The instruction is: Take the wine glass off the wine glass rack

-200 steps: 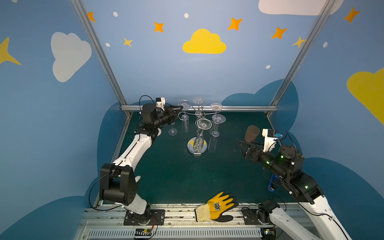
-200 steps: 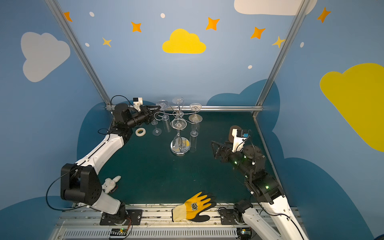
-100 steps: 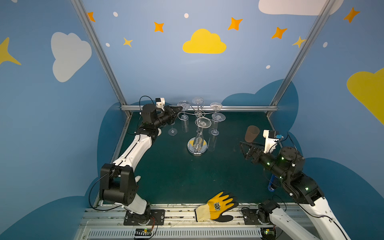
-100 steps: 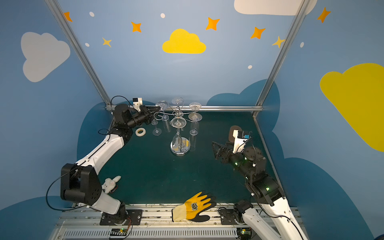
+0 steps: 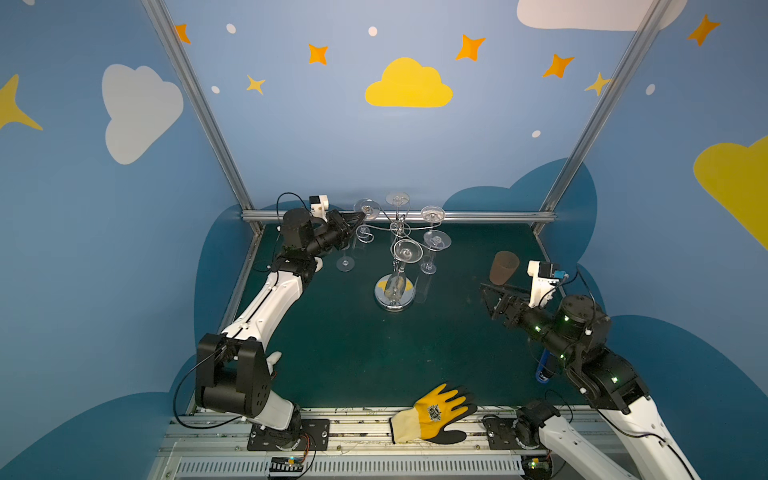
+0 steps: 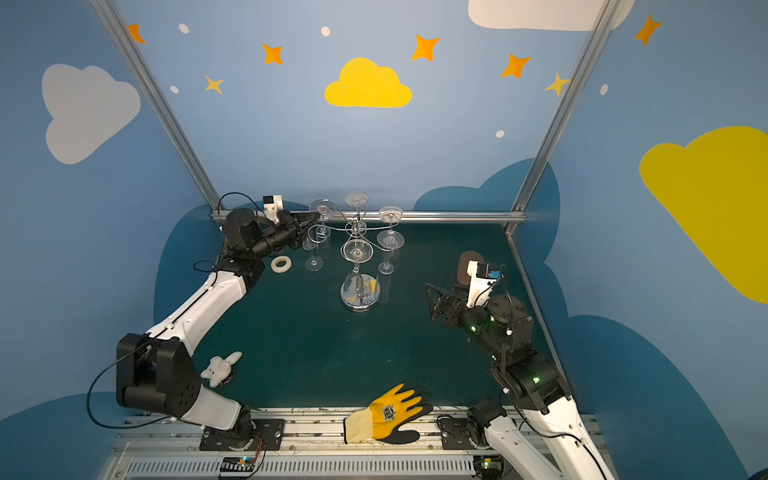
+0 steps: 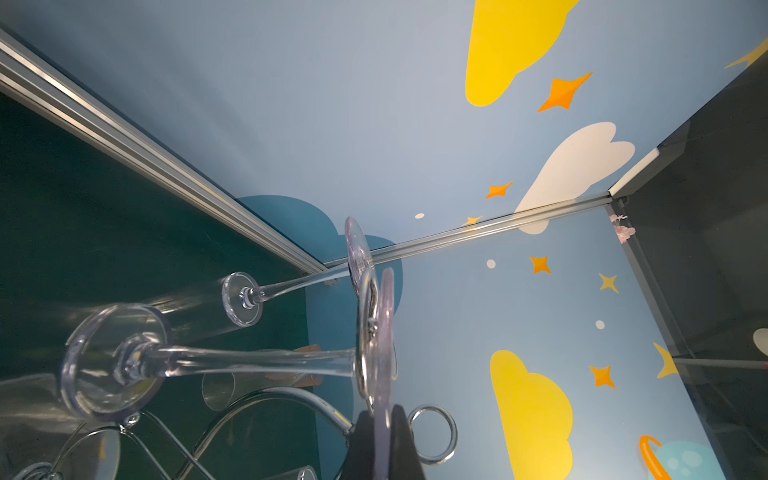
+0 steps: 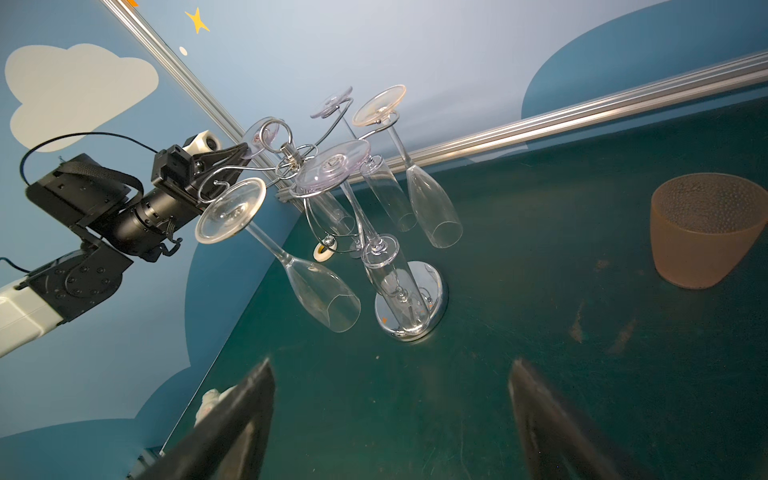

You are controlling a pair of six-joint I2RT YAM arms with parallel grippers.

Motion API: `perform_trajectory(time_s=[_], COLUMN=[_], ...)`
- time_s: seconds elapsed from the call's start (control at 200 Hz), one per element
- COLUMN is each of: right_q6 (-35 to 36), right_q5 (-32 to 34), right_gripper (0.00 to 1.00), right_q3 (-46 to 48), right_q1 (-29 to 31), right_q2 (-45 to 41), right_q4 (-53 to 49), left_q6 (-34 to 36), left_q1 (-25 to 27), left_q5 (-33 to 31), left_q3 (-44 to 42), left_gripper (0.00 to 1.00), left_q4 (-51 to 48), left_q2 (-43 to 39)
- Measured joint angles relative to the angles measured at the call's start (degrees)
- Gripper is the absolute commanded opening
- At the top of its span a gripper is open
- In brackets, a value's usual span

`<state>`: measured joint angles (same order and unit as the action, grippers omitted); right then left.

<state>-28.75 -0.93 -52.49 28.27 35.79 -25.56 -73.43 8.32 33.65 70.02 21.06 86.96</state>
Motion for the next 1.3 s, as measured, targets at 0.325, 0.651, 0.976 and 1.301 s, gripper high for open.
perform_trajectory(time_s=[0.325,0.651,0.976,1.301], right_q6=[-0.9,-0.9,-0.9,-0.9], right_q5=[0.0,0.0,0.1,0.3], right_gripper=[0.87,0.88,0.88,0.88], right_q3=[0.0,0.0,0.0,0.0], right_q1=[0.0,0.0,0.0,0.0], right_q2=[-0.7,-1.3,-1.7,-1.6], right_q4=[0.0,0.0,0.0,0.0], left_q6=[-2.9,-3.6,-3.1,-2.9], left_q1=[0.0,0.0,-1.2,-1.2], left_q5=[-0.2,-0.9,-1.3,-1.2], left_q3=[-0.4,-0.4,-0.1,3.5], left_gripper=[0.03,0.03,0.03,0.03], left_q4=[0.2,0.3,-0.7,-1.7], left_q2=[-2.1,-2.2,-2.5,-2.2])
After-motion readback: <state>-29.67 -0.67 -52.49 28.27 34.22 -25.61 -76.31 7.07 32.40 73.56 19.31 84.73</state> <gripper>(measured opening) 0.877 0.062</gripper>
